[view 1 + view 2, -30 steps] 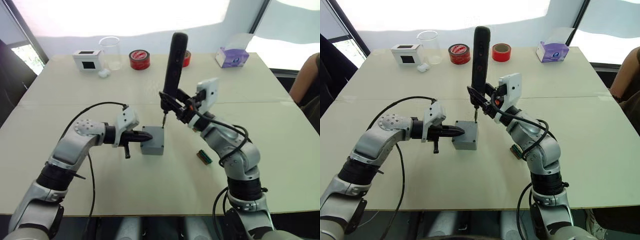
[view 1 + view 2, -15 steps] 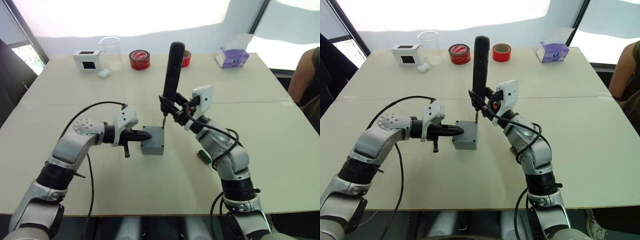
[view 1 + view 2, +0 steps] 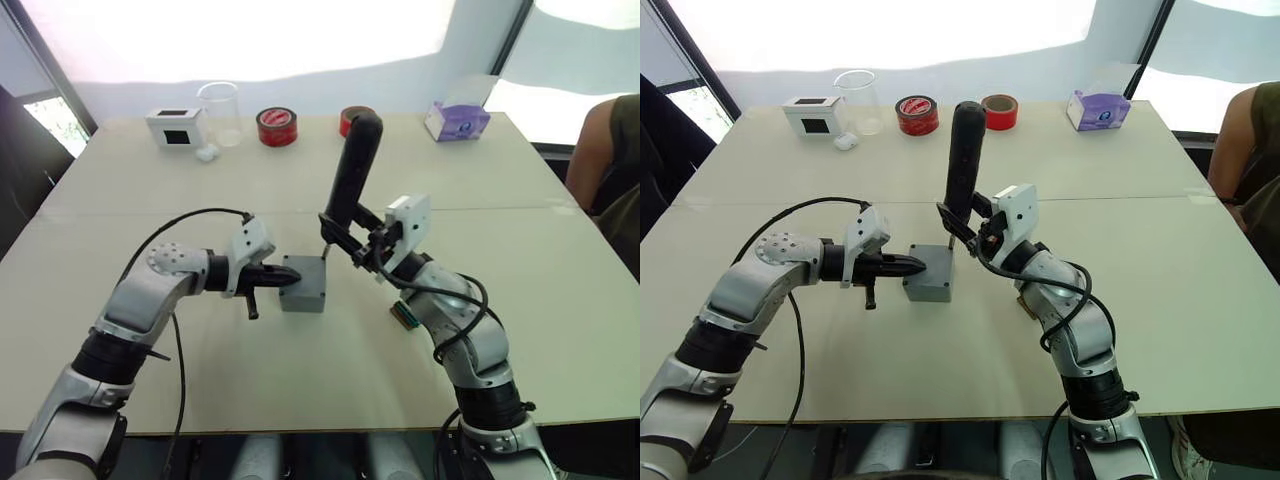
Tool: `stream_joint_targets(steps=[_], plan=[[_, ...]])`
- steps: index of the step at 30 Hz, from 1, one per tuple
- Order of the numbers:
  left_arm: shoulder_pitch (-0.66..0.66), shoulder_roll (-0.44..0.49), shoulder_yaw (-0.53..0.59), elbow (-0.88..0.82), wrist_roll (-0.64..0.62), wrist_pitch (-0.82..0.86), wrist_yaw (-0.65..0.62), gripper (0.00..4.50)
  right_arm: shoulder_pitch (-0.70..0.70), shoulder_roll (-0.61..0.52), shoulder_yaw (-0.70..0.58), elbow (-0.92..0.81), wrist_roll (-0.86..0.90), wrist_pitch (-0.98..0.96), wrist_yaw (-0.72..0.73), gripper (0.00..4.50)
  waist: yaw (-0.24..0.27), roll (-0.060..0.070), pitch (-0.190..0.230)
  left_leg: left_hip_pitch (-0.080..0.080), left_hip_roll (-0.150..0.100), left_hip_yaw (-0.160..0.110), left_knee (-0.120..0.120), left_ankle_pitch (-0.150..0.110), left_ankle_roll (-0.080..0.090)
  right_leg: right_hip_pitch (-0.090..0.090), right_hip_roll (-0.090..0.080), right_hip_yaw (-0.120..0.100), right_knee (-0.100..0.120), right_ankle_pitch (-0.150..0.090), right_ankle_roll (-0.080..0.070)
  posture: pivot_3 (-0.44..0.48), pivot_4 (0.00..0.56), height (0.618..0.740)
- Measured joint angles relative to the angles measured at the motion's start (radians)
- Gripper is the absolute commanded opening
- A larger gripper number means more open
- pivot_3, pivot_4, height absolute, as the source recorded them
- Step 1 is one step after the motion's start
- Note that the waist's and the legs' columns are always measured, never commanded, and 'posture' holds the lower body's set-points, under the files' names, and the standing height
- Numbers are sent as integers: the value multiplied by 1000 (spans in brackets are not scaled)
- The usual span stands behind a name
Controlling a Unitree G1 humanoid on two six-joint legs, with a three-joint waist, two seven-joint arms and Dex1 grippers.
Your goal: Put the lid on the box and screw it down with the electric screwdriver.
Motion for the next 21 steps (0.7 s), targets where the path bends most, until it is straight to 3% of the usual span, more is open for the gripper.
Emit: stream_joint_targets(steps=[21], plan=[[10,-13,-3,-4,9,20,19,0,-49,15,13,29,-34,69,-20,1741,1,-1,-15,2,0,-1,-1,0,0,2,-1,0,-1,0,-1,0,150,740]])
